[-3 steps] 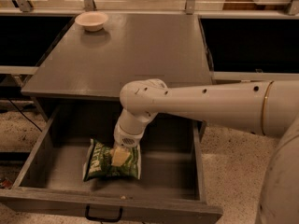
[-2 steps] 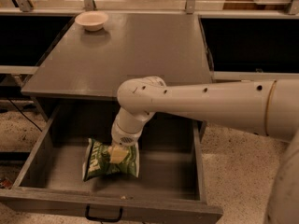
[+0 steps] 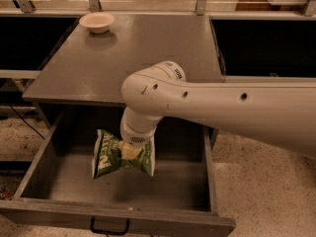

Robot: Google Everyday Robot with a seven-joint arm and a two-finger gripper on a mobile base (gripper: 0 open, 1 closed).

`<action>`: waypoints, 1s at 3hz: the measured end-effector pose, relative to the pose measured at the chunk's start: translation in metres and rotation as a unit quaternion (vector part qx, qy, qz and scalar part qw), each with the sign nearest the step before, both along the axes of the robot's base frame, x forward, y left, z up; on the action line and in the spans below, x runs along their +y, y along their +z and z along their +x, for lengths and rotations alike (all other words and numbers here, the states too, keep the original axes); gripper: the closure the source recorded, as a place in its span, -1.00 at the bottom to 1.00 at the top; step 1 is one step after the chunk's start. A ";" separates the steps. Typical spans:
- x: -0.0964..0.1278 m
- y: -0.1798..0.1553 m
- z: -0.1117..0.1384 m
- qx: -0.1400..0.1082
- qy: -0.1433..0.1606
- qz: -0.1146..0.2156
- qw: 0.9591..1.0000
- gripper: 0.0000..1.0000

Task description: Pick green jalapeno chip bag from top drawer and place on counter

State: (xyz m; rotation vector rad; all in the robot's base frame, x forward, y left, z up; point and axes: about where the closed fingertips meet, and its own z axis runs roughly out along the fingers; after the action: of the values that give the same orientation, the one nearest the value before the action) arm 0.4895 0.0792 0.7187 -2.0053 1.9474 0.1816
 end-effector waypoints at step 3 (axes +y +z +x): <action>-0.042 0.097 0.002 -0.117 -0.059 -0.053 0.990 1.00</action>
Offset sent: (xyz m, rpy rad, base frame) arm 0.0170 -0.0442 0.0887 -0.0996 -0.2032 -0.1229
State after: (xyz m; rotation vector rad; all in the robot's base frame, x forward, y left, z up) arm 0.4912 0.0370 0.8158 -1.8712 1.9524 -0.1811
